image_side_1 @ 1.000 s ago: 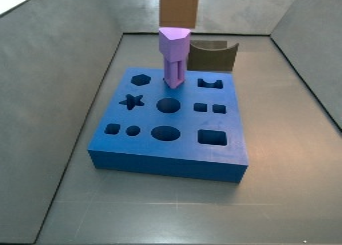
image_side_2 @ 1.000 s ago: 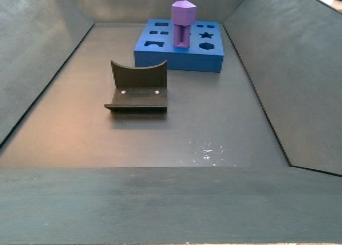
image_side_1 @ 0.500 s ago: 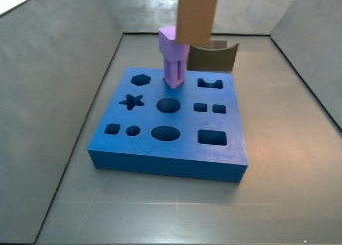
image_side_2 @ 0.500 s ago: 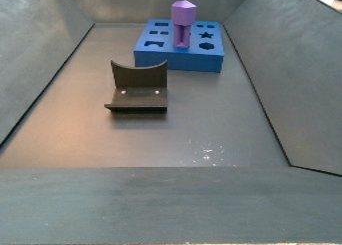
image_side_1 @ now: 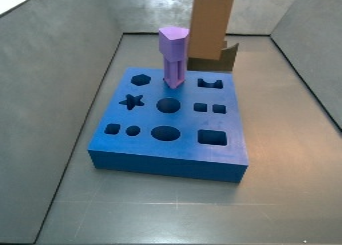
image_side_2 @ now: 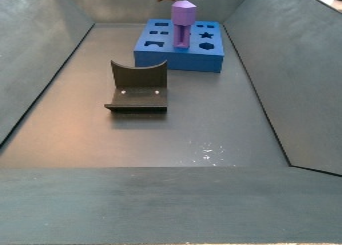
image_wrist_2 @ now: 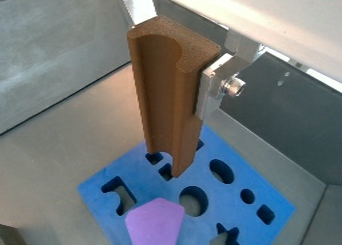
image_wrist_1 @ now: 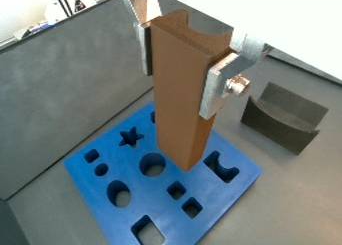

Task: Pick up the arch object. Move up. Place the arch object on the fixture. Regrasp the arch object. Rotate the arch object. Move to above the board. Insert the arch object.
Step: Insert the arch object.

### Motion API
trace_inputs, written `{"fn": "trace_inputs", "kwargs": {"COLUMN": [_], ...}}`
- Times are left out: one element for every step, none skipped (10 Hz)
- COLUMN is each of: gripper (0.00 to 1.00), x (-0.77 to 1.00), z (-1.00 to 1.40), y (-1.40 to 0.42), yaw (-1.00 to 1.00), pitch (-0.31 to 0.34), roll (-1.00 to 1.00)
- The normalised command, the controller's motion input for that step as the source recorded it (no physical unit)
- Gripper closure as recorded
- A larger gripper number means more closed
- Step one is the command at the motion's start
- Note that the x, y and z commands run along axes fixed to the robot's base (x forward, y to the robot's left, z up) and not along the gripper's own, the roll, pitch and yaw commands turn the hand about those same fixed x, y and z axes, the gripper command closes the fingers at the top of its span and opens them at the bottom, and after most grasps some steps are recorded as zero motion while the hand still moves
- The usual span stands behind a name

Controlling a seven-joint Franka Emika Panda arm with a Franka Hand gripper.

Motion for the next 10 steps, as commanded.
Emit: {"fn": "trace_inputs", "kwargs": {"gripper": [1.0,1.0,1.0,1.0,1.0,1.0,1.0,1.0,1.0,1.0], "x": [1.0,0.9,0.88,0.86,0.88,0.88,0.54,0.03,0.19,0.2], "z": [-0.41,-0.53,-0.55,-0.58,-0.59,-0.69,-0.63,0.0,-0.38,-0.66], "y": [0.32,0.49,0.52,0.51,0.45,0.4,0.23,0.02,-0.01,-0.09], "yaw": [0.0,0.0,0.0,0.0,-0.02,-0.09,-0.12,0.0,0.0,-0.03], "pitch": [0.154,0.177,0.187,0.19,0.193,0.179,0.0,0.0,0.019,0.02], "roll": [-0.02,-0.02,0.0,-0.01,-0.01,-0.02,-0.15,-0.04,0.0,0.0]}}
